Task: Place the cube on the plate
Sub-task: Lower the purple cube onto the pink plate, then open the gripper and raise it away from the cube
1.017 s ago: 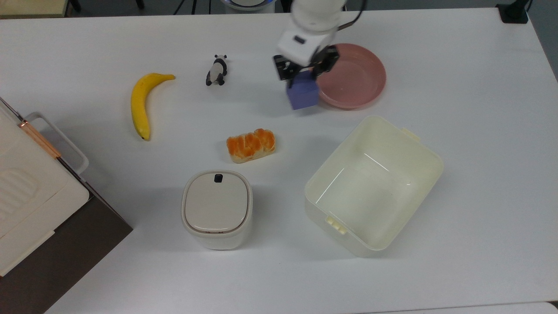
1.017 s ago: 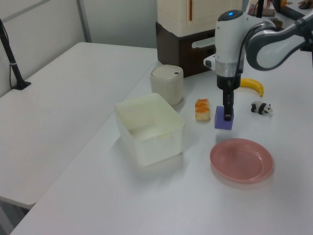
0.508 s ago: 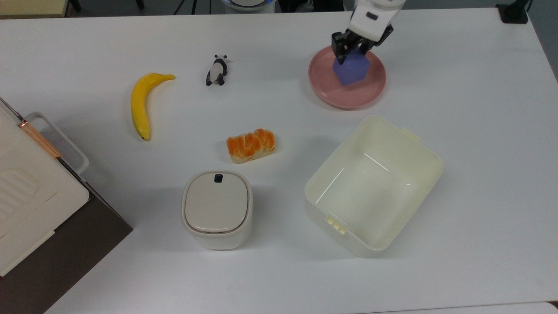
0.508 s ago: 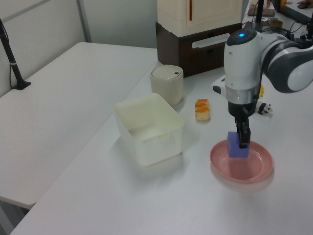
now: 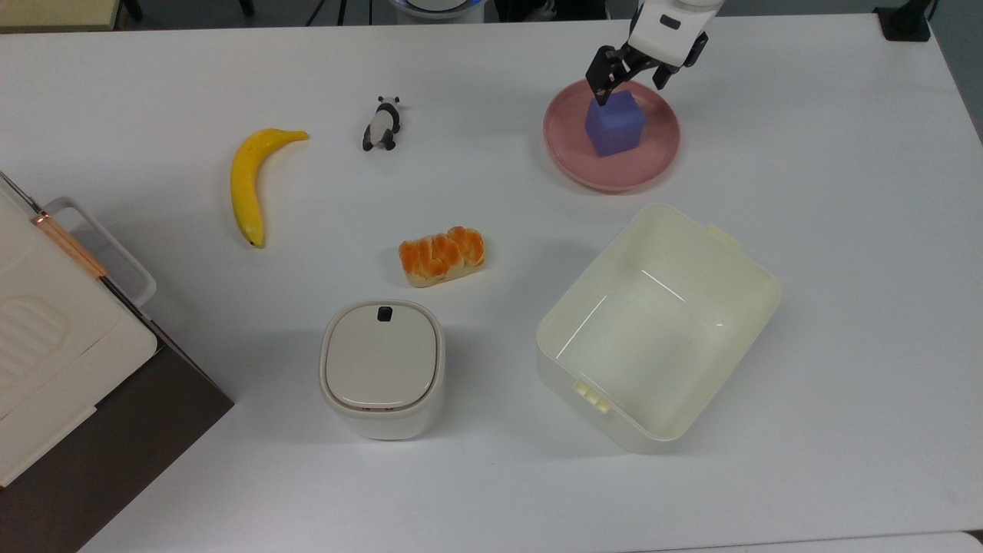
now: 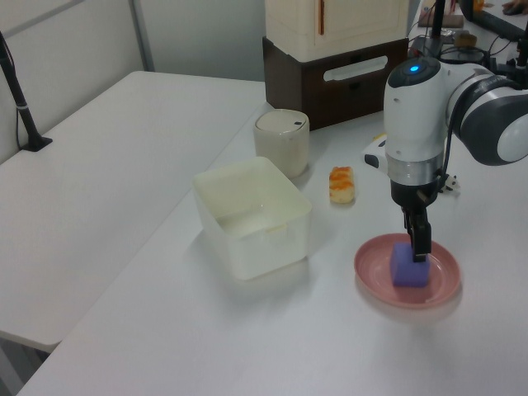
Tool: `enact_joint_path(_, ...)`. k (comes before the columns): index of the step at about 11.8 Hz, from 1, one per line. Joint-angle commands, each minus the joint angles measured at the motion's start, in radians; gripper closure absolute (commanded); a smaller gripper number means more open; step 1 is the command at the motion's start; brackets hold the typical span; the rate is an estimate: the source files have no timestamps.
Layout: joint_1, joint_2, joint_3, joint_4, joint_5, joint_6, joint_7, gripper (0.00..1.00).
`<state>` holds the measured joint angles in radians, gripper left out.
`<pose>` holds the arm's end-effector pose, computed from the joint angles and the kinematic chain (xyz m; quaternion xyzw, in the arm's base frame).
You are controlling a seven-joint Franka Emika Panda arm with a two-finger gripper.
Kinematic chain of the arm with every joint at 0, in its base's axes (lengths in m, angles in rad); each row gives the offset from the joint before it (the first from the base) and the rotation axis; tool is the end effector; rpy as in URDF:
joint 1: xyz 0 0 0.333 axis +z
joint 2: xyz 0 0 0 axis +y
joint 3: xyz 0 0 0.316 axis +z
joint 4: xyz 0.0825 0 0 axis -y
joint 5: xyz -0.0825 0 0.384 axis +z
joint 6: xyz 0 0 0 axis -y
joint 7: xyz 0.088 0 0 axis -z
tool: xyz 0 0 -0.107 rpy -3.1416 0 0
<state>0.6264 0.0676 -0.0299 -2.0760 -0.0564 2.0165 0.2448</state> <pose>0.4525 0.3035 0.3867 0.9798 0.1880 -0.0475 0.0493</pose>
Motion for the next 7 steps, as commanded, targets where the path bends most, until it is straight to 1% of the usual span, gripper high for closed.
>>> enact_joint_path(1, -0.019, -0.025, -0.014, 0.004, 0.015, -0.019, 0.007, 0.0)
enact_joint_path(2, -0.045, -0.023, -0.016, 0.026, 0.012, -0.022, 0.004, 0.0)
enact_joint_path(3, -0.091, -0.025, -0.016, 0.051, 0.004, -0.022, 0.001, 0.0)
enact_joint_path(5, -0.21, -0.017, -0.016, 0.132, -0.003, -0.027, -0.002, 0.0)
enact_joint_path(7, -0.322, -0.015, -0.016, 0.224, -0.026, -0.08, -0.002, 0.0)
